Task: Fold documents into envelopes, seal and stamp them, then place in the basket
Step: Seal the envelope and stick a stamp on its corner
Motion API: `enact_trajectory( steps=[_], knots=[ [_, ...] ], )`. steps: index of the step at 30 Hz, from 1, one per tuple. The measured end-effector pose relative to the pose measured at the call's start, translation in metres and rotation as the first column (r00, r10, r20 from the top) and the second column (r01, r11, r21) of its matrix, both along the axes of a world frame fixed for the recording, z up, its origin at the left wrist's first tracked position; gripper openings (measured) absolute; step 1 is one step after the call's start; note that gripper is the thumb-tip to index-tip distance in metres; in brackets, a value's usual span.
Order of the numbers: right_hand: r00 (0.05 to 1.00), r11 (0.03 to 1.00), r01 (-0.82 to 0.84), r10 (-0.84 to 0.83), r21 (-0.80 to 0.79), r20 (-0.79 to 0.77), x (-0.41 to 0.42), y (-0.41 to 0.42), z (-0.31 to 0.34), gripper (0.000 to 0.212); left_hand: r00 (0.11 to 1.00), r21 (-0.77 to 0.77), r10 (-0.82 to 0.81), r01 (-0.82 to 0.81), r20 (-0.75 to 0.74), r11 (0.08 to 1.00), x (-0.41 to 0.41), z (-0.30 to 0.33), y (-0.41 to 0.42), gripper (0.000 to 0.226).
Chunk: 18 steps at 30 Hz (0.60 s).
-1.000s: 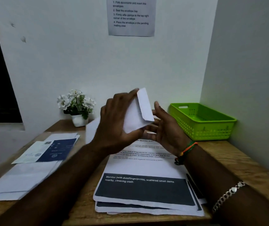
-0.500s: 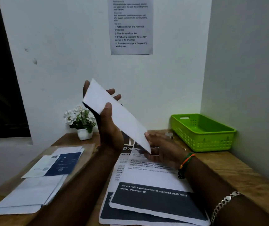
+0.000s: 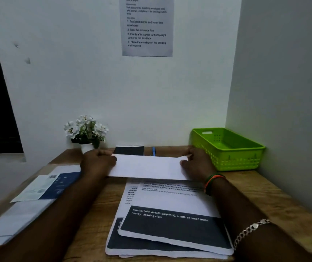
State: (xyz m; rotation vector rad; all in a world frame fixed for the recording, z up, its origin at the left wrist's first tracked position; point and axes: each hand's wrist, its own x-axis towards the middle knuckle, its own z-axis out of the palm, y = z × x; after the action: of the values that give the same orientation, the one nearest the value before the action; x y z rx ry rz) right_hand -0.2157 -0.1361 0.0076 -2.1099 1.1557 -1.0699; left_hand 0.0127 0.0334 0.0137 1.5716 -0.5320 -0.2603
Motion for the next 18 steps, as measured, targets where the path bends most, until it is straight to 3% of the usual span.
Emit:
enact_trajectory(
  steps=[5, 10, 12, 14, 18],
  knots=[
    [0.984, 0.999, -0.047, 0.043, -0.018, -0.17, -0.002, 0.002, -0.01, 0.021, 0.881, 0.344, -0.087, -0.09, 0.466, 0.934, 0.001, -0.015, 0.007, 0.022],
    [0.977, 0.994, -0.096, 0.086, -0.041, -0.194, -0.001, 0.003, -0.013, 0.015, 0.607, 0.373, -0.23, -0.118, 0.76, 0.92, -0.016, -0.019, 0.0, 0.03],
    [0.975, 0.989, -0.138, 0.127, -0.05, -0.18, 0.002, 0.003, -0.014, 0.017, 0.538, 0.404, -0.382, 0.082, 0.751, 0.911, -0.019, -0.024, -0.005, 0.029],
    [0.971, 0.981, -0.182, 0.17, -0.059, -0.169, 0.006, 0.004, -0.016, 0.019, 0.478, 0.514, -0.566, 0.25, 0.671, 0.82, -0.02, -0.031, -0.008, 0.029],
    [0.967, 0.977, -0.214, 0.211, -0.009, -0.145, 0.013, 0.003, -0.02, 0.021, 0.425, 0.569, -0.657, 0.332, 0.623, 0.753, -0.015, -0.041, -0.013, 0.03]
  ],
)
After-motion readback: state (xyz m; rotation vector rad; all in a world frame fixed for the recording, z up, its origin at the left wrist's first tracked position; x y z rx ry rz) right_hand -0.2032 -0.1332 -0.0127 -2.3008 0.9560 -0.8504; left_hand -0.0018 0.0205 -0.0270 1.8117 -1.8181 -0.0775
